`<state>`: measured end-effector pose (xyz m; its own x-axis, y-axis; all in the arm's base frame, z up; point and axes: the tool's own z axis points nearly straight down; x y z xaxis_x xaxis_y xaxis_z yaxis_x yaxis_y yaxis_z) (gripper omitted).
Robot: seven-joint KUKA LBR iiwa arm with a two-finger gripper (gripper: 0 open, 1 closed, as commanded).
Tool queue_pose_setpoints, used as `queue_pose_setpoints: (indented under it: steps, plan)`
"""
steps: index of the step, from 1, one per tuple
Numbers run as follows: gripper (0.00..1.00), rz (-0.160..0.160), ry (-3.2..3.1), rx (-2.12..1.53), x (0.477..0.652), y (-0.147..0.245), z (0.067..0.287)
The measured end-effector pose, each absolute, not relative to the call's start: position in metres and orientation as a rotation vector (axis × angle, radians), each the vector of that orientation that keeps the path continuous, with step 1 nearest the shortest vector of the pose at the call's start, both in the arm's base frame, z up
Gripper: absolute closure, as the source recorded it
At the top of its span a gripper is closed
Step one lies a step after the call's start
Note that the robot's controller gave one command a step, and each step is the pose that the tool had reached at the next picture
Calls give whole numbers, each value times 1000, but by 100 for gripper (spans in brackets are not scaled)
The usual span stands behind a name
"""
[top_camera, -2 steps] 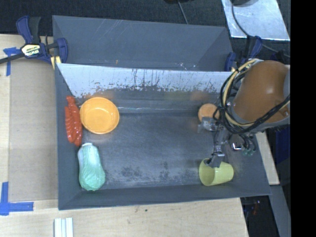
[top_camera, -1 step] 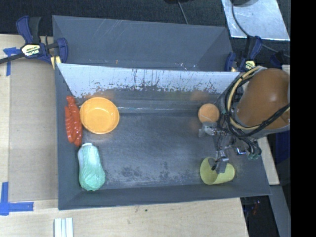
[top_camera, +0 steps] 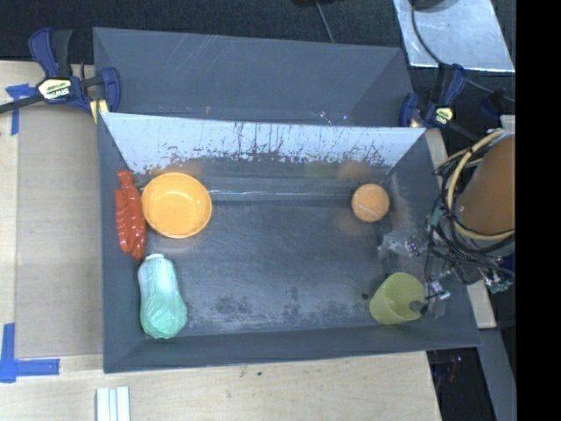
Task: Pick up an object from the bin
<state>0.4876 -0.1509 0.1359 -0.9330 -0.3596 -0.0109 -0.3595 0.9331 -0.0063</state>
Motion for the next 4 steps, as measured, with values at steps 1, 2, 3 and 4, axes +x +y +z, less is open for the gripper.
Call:
queue_pose_setpoints:
  steps: [1, 2, 3, 4]
  plan:
    - [0, 6, 3089, -516, 495, -135, 114]
    - [0, 9, 2973, -940, 494, -143, 73]
    - [100, 4, 3051, -689, 499, -155, 72]
    - [100, 4, 3051, -690, 499, -155, 72]
